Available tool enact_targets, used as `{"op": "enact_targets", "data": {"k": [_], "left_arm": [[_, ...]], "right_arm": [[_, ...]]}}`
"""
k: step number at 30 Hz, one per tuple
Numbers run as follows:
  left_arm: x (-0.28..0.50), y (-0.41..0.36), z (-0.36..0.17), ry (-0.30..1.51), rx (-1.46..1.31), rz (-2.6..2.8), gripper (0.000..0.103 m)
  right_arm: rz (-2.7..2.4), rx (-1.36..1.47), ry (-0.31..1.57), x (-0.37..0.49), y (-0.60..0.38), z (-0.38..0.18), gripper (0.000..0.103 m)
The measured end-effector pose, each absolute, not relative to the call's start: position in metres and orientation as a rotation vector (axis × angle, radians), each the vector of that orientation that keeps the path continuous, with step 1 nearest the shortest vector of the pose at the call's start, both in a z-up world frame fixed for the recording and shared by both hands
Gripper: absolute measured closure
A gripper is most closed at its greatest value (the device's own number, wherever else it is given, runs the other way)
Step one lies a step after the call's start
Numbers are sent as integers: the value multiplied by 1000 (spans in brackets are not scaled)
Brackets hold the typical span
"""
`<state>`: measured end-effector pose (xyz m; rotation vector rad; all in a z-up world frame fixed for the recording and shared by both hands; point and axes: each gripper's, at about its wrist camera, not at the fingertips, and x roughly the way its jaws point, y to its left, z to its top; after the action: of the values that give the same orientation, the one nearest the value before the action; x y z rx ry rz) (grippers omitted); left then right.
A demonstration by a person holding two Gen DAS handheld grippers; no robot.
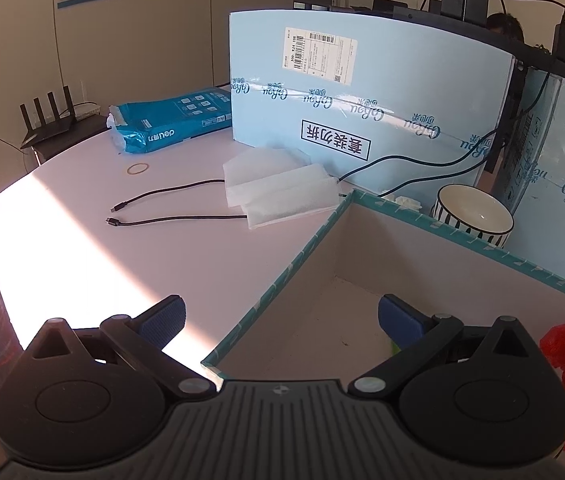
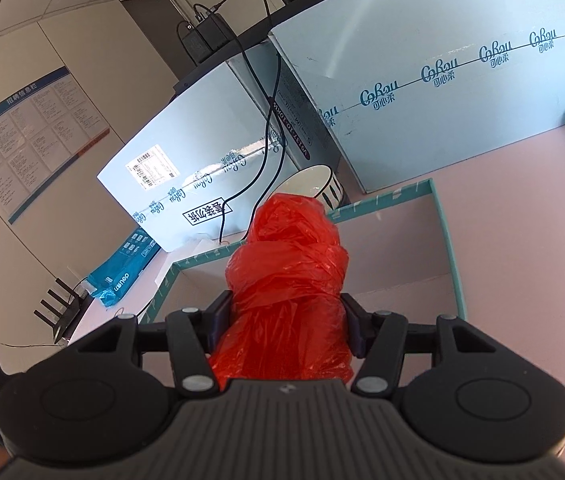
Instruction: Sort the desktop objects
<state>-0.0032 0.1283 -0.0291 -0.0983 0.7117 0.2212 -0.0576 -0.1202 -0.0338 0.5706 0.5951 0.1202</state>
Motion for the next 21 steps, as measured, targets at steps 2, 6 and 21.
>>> {"op": "enact_targets", "data": {"k": [2,6,21], "left_arm": [[-2,129,-29,714,-100,222,0],[-1,129,-30,720,-97,220,0],[2,133,-34,733,-99,227,0]], "right_arm": [[121,565,602,-56,-118,-35,44],[124,552,622,-53,-112,-39,44],[126,474,682,-44,-94,-50,44]]}}
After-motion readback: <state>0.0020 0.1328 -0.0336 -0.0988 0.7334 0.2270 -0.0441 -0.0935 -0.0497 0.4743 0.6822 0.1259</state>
